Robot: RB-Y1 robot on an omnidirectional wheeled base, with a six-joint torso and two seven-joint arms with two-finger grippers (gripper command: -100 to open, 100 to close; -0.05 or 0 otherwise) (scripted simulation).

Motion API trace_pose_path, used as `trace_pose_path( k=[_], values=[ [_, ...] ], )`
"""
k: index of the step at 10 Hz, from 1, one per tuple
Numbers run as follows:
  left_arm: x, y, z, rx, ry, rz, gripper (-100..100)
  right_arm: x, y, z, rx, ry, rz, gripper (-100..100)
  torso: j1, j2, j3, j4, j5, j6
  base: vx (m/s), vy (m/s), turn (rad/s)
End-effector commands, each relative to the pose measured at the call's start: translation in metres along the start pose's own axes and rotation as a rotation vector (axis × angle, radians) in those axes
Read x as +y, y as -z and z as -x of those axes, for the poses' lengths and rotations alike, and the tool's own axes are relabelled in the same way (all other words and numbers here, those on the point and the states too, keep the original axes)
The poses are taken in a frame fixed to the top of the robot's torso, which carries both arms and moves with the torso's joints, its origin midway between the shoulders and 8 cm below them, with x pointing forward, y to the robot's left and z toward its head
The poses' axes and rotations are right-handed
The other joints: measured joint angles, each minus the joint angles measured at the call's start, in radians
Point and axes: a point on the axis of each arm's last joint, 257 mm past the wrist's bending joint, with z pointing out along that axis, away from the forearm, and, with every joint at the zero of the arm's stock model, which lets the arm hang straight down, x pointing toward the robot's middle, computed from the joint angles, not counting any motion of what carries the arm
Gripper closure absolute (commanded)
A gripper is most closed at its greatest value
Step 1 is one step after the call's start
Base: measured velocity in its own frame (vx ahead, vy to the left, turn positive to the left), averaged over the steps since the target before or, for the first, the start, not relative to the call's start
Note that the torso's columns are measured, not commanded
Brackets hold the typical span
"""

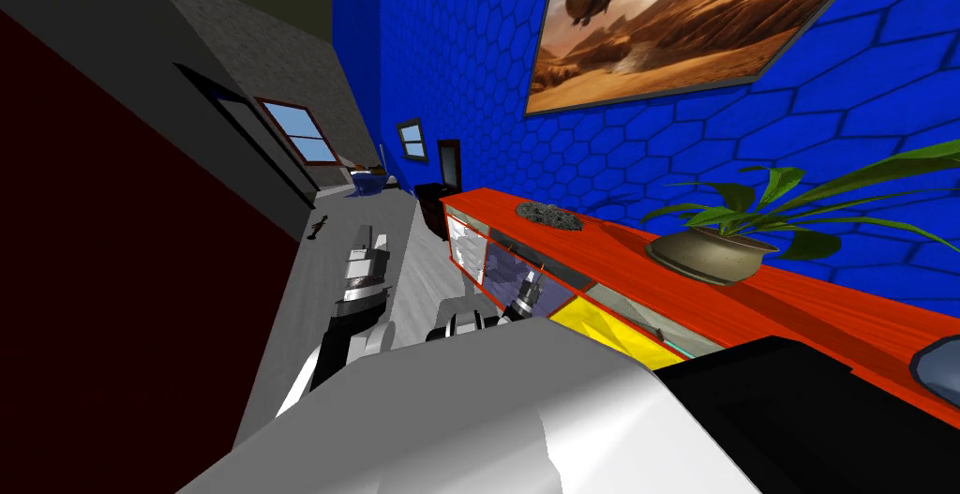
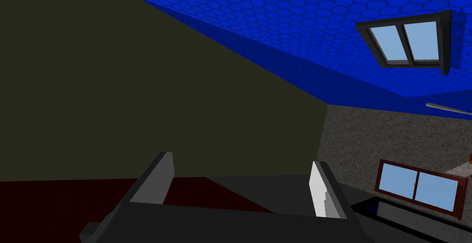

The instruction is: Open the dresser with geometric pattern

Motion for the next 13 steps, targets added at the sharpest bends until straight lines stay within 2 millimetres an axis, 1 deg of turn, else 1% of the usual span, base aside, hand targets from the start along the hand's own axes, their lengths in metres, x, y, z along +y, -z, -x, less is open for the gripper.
trace_pose_path(
  k=[1, 2, 3, 4, 5, 7, 8, 9, 10, 11, 12, 13],
  values=[
    [0.0, 0.0, 0.0, 0.0, 0.0, 0.0, 0, 0.009, -0.014, -0.012, 0.011, 0.008, 0.005, -100, 0.0, 0.0, 0.0, 0.0, 0.0, -0.001, -0.085, 0.041, 0.086],
    [0.0, 0.0, 0.0, 0.0, 0.0, 0.0, 0, 0.011, -0.014, -0.015, 0.022, 0.009, 0.01, -100, -0.001, -0.002, -0.001, 0.0, 0.0, 0.0, -0.038, 0.028, -0.019],
    [0.0, 0.0, 0.0, 0.0, 0.0, 0.0, 0, 0.015, -0.027, -0.018, 0.006, 0.016, -0.001, -100, -0.002, -0.005, -0.003, -0.001, -0.001, 0.0, -0.051, 0.048, 0.161],
    [0.0, 0.0, 0.0, 0.0, 0.0, 0.0, 0, 0.018, -0.027, -0.024, 0.03, 0.019, 0.01, -100, -0.001, -0.004, -0.003, -0.001, 0.0, -0.001, -0.052, 0.036, 0.108],
    [0.0, 0.0, 0.0, 0.0, 0.0, 0.0, 0, 0.02, -0.042, -0.026, 0.007, 0.026, -0.009, -100, -0.001, -0.004, -0.002, -0.001, 0.0, 0.0, -0.069, 0.05, 0.177],
    [0.0, 0.0, 0.0, 0.0, 0.0, 0.0, 0, 0.025, -0.042, -0.038, 0.053, 0.032, 0.011, -100, -0.001, -0.002, -0.001, -0.001, 0.0, 0.0, -0.046, 0.026, 0.035],
    [0.0, 0.0, 0.0, 0.0, 0.0, 0.0, 0, 0.026, -0.059, -0.04, 0.035, 0.042, -0.009, -100, -0.003, -0.004, -0.002, -0.001, -0.001, 0.0, -0.06, 0.034, 0.152],
    [0.0, 0.0, 0.0, 0.0, 0.0, 0.0, 0, 0.029, -0.058, -0.047, 0.064, 0.045, 0.003, -100, -0.001, -0.003, -0.002, -0.001, 0.0, -0.001, -0.061, 0.033, 0.115],
    [0.0, 0.0, 0.0, 0.0, 0.0, 0.0, 0, 0.03, -0.058, -0.05, 0.073, 0.046, 0.006, -100, -0.001, -0.002, -0.001, -0.001, 0.0, 0.0, -0.026, 0.016, 0.001],
    [0.0, 0.0, 0.0, 0.0, 0.0, 0.0, 0, 0.03, -0.076, -0.054, 0.063, 0.058, -0.015, -100, -0.002, -0.004, -0.002, -0.001, -0.001, 0.0, -0.049, 0.042, 0.167],
    [0.0, 0.0, 0.0, 0.0, 0.0, 0.0, 0, 0.032, -0.075, -0.061, 0.088, 0.061, -0.005, -100, 0.0, -0.003, -0.002, -0.001, 0.0, -0.001, -0.053, 0.042, 0.111],
    [0.0, 0.0, 0.0, 0.0, 0.0, 0.0, 0, 0.03, -0.094, -0.063, 0.072, 0.072, -0.032, -100, -0.001, -0.002, -0.002, -0.001, 0.0, 0.0, -0.076, 0.058, 0.178]
  ],
)
